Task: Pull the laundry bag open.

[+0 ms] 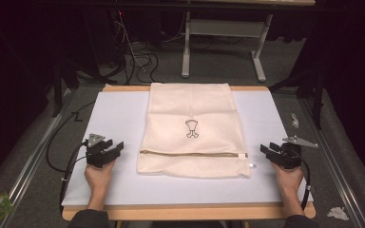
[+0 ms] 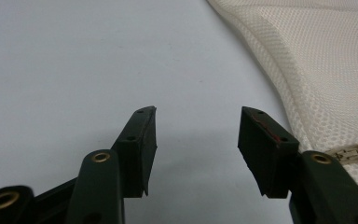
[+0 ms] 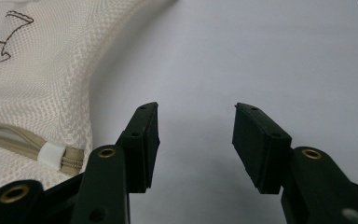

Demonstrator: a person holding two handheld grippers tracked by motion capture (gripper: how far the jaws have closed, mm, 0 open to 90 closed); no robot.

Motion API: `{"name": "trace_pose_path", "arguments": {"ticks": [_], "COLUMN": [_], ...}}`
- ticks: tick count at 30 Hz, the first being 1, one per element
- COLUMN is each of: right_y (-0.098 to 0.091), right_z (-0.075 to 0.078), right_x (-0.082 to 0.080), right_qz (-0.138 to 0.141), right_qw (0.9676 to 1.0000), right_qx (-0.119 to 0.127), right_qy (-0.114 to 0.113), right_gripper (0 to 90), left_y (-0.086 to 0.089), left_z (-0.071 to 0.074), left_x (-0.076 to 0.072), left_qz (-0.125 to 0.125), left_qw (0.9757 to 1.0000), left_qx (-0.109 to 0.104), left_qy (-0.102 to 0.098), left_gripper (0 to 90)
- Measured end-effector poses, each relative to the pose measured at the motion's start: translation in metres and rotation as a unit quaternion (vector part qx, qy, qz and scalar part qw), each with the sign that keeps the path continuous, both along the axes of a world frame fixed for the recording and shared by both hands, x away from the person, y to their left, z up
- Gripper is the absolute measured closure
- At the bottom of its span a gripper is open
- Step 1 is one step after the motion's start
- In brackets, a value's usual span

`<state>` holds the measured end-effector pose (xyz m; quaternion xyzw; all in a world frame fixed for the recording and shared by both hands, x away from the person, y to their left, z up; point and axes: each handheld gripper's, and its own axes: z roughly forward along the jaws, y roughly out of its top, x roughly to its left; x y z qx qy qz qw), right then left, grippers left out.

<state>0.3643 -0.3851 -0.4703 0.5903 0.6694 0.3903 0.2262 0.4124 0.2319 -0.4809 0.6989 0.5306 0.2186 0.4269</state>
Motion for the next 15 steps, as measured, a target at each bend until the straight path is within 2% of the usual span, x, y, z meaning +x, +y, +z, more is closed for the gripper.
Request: {"name": "trace_pose_path", "arguments": {"ticks": [15], "right_y": [0.0021], "right_z": [-0.0052], "right_x": [0.0048], "right_qz": [-0.007], "right_qw": [0.9999], "right_qx": [-0.009], "right_qy": [0.013], "right_gripper": [51.4], "left_y": [0.0000], "left_z": [-0.0017], "left_x": [0.0016], "left_qz": [0.009], "left_qw": [0.9999], "left_qx": [0.007], "left_qy": [-0.004], "left_gripper": [45.6]}}
